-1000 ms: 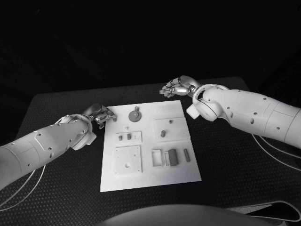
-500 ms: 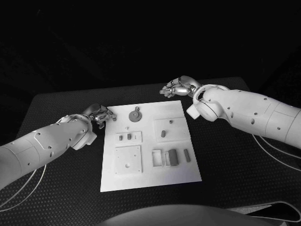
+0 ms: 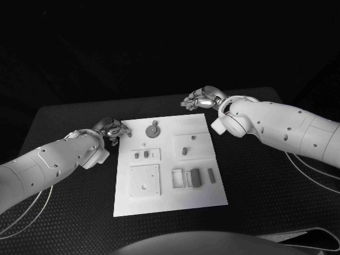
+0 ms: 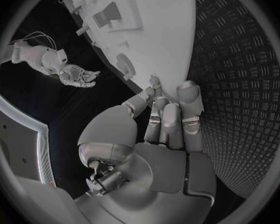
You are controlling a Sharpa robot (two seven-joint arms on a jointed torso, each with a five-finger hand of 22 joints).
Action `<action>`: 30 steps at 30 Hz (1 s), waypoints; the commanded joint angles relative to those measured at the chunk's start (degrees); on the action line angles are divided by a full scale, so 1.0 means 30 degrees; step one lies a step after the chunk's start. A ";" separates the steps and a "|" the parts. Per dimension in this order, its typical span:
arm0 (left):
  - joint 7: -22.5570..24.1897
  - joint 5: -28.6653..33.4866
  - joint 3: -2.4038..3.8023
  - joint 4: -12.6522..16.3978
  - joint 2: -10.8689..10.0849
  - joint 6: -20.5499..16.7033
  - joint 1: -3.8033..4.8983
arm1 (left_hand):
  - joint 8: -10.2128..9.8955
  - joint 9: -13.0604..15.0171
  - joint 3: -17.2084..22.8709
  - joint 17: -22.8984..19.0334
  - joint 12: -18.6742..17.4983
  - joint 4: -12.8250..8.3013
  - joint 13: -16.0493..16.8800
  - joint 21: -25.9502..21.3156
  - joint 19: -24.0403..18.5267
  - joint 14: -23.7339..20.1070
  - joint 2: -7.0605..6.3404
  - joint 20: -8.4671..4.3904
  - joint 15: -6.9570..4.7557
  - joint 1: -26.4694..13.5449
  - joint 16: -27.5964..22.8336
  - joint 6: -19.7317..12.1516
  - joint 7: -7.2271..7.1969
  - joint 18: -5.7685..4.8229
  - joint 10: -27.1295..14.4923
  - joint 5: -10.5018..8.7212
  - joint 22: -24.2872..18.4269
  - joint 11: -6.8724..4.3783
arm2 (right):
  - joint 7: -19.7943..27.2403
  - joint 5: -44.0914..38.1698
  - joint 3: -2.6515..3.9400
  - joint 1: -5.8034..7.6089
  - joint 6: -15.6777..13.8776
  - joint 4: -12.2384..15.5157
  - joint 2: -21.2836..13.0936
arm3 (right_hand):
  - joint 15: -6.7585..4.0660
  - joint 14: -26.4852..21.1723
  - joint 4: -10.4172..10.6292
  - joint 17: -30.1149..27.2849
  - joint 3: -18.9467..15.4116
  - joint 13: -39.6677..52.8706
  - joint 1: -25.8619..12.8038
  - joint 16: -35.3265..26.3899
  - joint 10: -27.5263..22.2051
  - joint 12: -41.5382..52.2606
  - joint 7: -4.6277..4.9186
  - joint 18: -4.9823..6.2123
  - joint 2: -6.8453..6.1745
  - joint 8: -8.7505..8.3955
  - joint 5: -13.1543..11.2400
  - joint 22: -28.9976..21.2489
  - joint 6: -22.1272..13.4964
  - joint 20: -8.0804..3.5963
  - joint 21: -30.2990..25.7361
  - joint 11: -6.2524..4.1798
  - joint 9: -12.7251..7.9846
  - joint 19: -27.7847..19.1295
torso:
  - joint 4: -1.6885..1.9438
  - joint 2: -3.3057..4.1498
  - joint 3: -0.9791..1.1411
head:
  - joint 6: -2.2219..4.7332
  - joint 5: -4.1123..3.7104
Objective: Assemble the parts on the task board
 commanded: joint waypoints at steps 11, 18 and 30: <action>-0.1584 -0.0164 -0.0171 -0.0021 -0.0084 0.0434 -0.0280 | -0.0028 -0.0056 0.0041 0.0006 0.0122 0.0161 -0.0061 -0.0071 0.0100 0.0163 -0.0014 -0.0149 0.0004 -0.0126 -0.0101 -0.0089 0.0175 0.1172 0.0091 -0.0001 0.0252 0.0071 | 0.0159 -0.0028 0.0004 -0.0006 0.0159 0.0038 -0.0023 | 0.0025 0.0153 0.0077 0.0016 0.0013 -0.0029 -0.0144 -0.0088 0.0109 -0.0110 0.1245 0.0216 0.0017 0.0106 -0.0034 0.0039 -0.0130 -0.0048 -0.0110 -0.0021 -0.0032 0.0127 | 0.0009 -0.0003 -0.0002 | 0.0001 0.0002; -0.1604 -0.0335 -0.0156 0.0147 -0.0302 0.0421 -0.0280 | -0.0022 -0.0045 0.0095 0.0000 0.0137 0.0009 -0.0106 -0.0096 0.0121 0.0192 -0.0208 -0.0152 -0.0019 -0.0015 -0.0125 -0.0052 0.0153 0.1181 0.0108 0.0001 0.0245 0.0048 | 0.0168 -0.0028 0.0004 -0.0006 0.0172 0.0049 -0.0032 | 0.0025 0.0154 0.0077 0.0016 0.0012 -0.0029 -0.0143 -0.0088 0.0109 -0.0110 0.1245 0.0217 0.0018 0.0109 -0.0034 0.0045 -0.0131 -0.0048 -0.0117 -0.0021 -0.0035 0.0130 | 0.0013 -0.0006 -0.0006 | 0.0024 -0.0017; -0.1635 -0.0600 -0.0088 0.0786 -0.0622 0.0664 -0.0278 | 0.0050 -0.0004 0.0051 -0.0018 0.0156 -0.0098 -0.0162 -0.0133 0.0162 0.0232 -0.0494 -0.0158 -0.0061 0.0004 -0.0171 0.0095 0.0099 0.1172 0.0127 0.0001 0.0226 0.0001 | 0.0171 -0.0028 0.0004 -0.0006 0.0150 0.0076 -0.0089 | 0.0026 0.0155 0.0075 0.0017 0.0012 -0.0029 -0.0141 -0.0089 0.0109 -0.0111 0.1246 0.0220 0.0019 0.0113 -0.0034 0.0055 -0.0131 -0.0046 -0.0129 -0.0021 -0.0039 0.0135 | 0.0012 -0.0009 -0.0018 | 0.0024 0.0002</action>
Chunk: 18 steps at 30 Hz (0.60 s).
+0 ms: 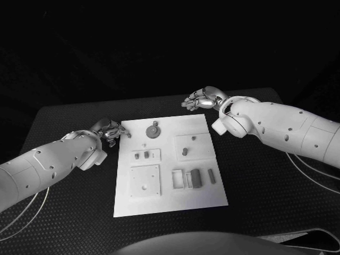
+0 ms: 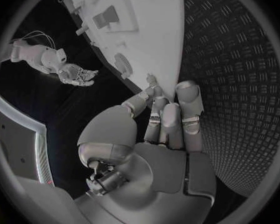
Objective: Assemble the parts on the task board
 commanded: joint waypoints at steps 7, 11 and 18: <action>-0.0653 -0.0339 -0.0109 0.0684 -0.0279 0.1244 -0.0287 | 0.0041 0.0020 0.0056 -0.0024 0.0090 -0.0148 -0.0042 -0.0155 0.0068 0.0178 -0.0142 -0.0128 -0.0018 0.0071 -0.0116 0.0104 0.0045 0.1174 0.0141 -0.0003 0.0219 -0.0024 | 0.0173 -0.0029 0.0004 -0.0006 0.0149 0.0048 -0.0010 | 0.0026 0.0156 0.0076 0.0017 0.0012 -0.0028 -0.0143 -0.0089 0.0110 -0.0111 0.1245 0.0221 0.0021 0.0116 -0.0034 0.0027 -0.0131 -0.0044 -0.0136 -0.0021 -0.0028 0.0139 | -0.0009 -0.0001 0.0016 | -0.0008 0.0007; -0.0747 -0.0339 0.0043 0.1059 -0.0417 0.1279 -0.0283 | 0.0042 0.0021 0.0075 -0.0025 0.0093 -0.0165 -0.0051 -0.0163 0.0073 0.0184 -0.0113 -0.0132 -0.0025 0.0097 -0.0122 0.0109 0.0038 0.1172 0.0145 -0.0003 0.0216 -0.0031 | 0.0175 -0.0029 0.0004 -0.0006 0.0149 0.0063 -0.0012 | 0.0026 0.0156 0.0076 0.0017 0.0011 -0.0028 -0.0143 -0.0090 0.0110 -0.0111 0.1246 0.0222 0.0022 0.0118 -0.0034 0.0031 -0.0132 -0.0044 -0.0141 -0.0021 -0.0030 0.0141 | -0.0007 -0.0004 0.0020 | -0.0024 0.0009; -0.0895 -0.0352 0.0206 0.1684 -0.0816 0.1409 -0.0283 | 0.0059 0.0030 0.0068 -0.0027 0.0097 -0.0172 -0.0060 -0.0168 0.0080 0.0192 -0.0121 -0.0132 -0.0032 0.0093 -0.0127 0.0142 0.0030 0.1165 0.0149 -0.0004 0.0215 -0.0038 | 0.0162 -0.0029 0.0004 -0.0006 0.0134 0.0083 -0.0058 | 0.0025 0.0156 0.0075 0.0018 0.0011 -0.0028 -0.0142 -0.0090 0.0111 -0.0112 0.1246 0.0224 0.0022 0.0121 -0.0034 0.0037 -0.0133 -0.0043 -0.0148 -0.0022 -0.0033 0.0144 | -0.0018 -0.0005 0.0030 | 0.0002 0.0022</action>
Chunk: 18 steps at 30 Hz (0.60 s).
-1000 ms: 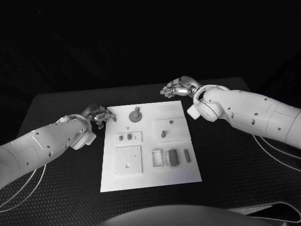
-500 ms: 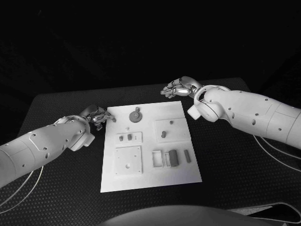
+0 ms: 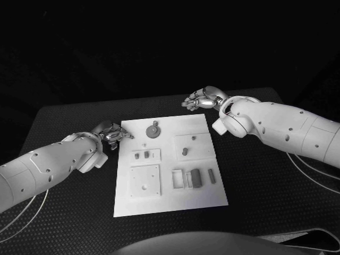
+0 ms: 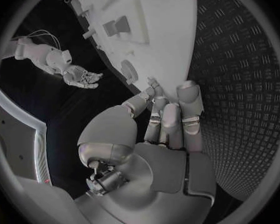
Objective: Assemble the parts on the task board
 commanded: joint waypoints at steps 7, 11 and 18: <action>-0.0873 -0.0283 -0.0053 0.1554 -0.0598 0.1057 -0.0133 | 0.0078 0.0028 0.0004 -0.0028 0.0102 -0.0138 -0.0029 -0.0099 0.0015 0.0129 -0.0144 -0.0071 0.0029 0.0092 -0.0135 0.0126 -0.0025 0.1169 0.0156 -0.0004 0.0202 -0.0048 | 0.0161 -0.0029 0.0004 -0.0006 0.0133 0.0052 -0.0045 | 0.0025 0.0157 0.0073 0.0018 0.0010 -0.0028 -0.0140 -0.0090 0.0111 -0.0112 0.1246 0.0227 0.0023 0.0124 -0.0034 0.0028 -0.0133 -0.0041 -0.0080 -0.0022 -0.0021 0.0148 | 0.0002 0.0007 -0.0010 | 0.0031 -0.0027; -0.1157 -0.0313 -0.0006 0.1679 -0.0643 0.0702 -0.0133 | 0.0090 0.0034 -0.0008 -0.0028 0.0106 -0.0149 -0.0037 -0.0100 0.0025 0.0138 -0.0167 -0.0075 0.0020 0.0085 -0.0137 0.0150 -0.0033 0.1164 0.0163 -0.0005 0.0204 -0.0057 | 0.0161 -0.0029 0.0004 -0.0006 0.0129 0.0068 -0.0055 | 0.0025 0.0157 0.0072 0.0019 0.0010 -0.0028 -0.0138 -0.0091 0.0111 -0.0112 0.1246 0.0228 0.0024 0.0125 -0.0034 0.0032 -0.0134 -0.0041 -0.0085 -0.0022 -0.0023 0.0149 | 0.0019 0.0002 -0.0017 | 0.0037 -0.0007; -0.1549 -0.0300 0.0089 0.1412 -0.0656 0.0436 -0.0132 | 0.0184 0.0081 -0.0069 -0.0030 0.0136 -0.0139 -0.0074 -0.0106 0.0082 0.0199 -0.0236 -0.0097 -0.0030 0.0021 -0.0143 0.0323 -0.0090 0.1147 0.0230 -0.0006 0.0201 -0.0110 | 0.0150 -0.0029 0.0004 -0.0006 0.0122 0.0046 -0.0058 | 0.0025 0.0157 0.0072 0.0019 0.0010 -0.0028 -0.0138 -0.0091 0.0112 -0.0112 0.1246 0.0230 0.0025 0.0128 -0.0034 0.0038 -0.0134 -0.0040 -0.0092 -0.0022 -0.0025 0.0152 | -0.0017 0.0012 0.0000 | 0.0032 -0.0007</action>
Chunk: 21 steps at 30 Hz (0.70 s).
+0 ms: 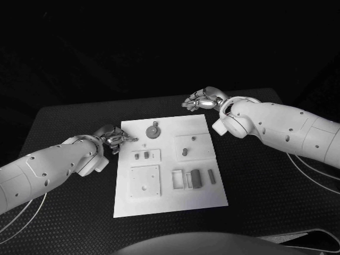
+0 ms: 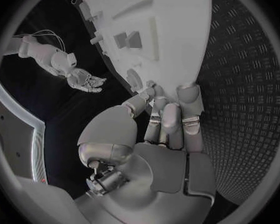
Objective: Assemble the parts on the task board
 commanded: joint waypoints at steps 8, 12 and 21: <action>-0.1282 -0.0042 -0.0023 -0.0187 0.0108 -0.0130 -0.0062 | 0.0173 0.0062 -0.0713 -0.0051 0.0136 0.0541 -0.0139 -0.0189 0.0113 0.0252 -0.0741 -0.0167 -0.0058 -0.1058 -0.0129 0.0340 -0.0055 0.1089 0.0234 -0.0019 0.0167 -0.0110 | 0.0147 -0.0030 0.0004 -0.0006 0.0127 0.0041 -0.0006 | 0.0025 0.0158 0.0071 0.0019 0.0011 -0.0027 -0.0137 -0.0091 0.0113 -0.0112 0.1246 0.0232 0.0027 0.0131 -0.0034 0.0030 -0.0134 -0.0039 -0.0100 -0.0021 -0.0029 0.0154 | -0.0005 0.0012 0.0010 | -0.0001 0.0011; -0.1580 -0.0042 -0.0015 -0.0246 0.0174 -0.0130 -0.0058 | 0.0225 0.0098 -0.1265 -0.0054 0.0140 0.0833 -0.0178 -0.0245 0.0097 0.0289 -0.1030 -0.0197 -0.0095 -0.1756 -0.0152 0.0425 -0.0098 0.1073 0.0253 -0.0023 0.0151 -0.0144 | 0.0143 -0.0030 0.0004 -0.0006 0.0127 0.0026 -0.0006 | 0.0025 0.0158 0.0071 0.0019 0.0010 -0.0027 -0.0137 -0.0092 0.0113 -0.0113 0.1246 0.0232 0.0027 0.0132 -0.0034 0.0032 -0.0134 -0.0039 -0.0103 -0.0021 -0.0030 0.0155 | -0.0015 0.0014 0.0009 | -0.0001 0.0025; -0.2509 -0.0042 0.0003 -0.0517 0.0553 -0.0237 0.0004 | 0.0443 0.0220 -0.2321 -0.0048 0.0150 0.1131 -0.0282 -0.0382 0.0108 0.0386 -0.1378 -0.0362 -0.0298 -0.2898 -0.0207 0.0734 -0.0303 0.1102 0.0329 -0.0015 0.0115 -0.0355 | 0.0139 -0.0030 0.0004 -0.0006 0.0140 0.0008 0.0033 | 0.0025 0.0159 0.0072 0.0020 0.0010 -0.0027 -0.0137 -0.0092 0.0115 -0.0112 0.1245 0.0235 0.0029 0.0136 -0.0034 0.0039 -0.0133 -0.0038 -0.0111 -0.0022 -0.0032 0.0159 | -0.0037 0.0021 0.0023 | -0.0002 0.0018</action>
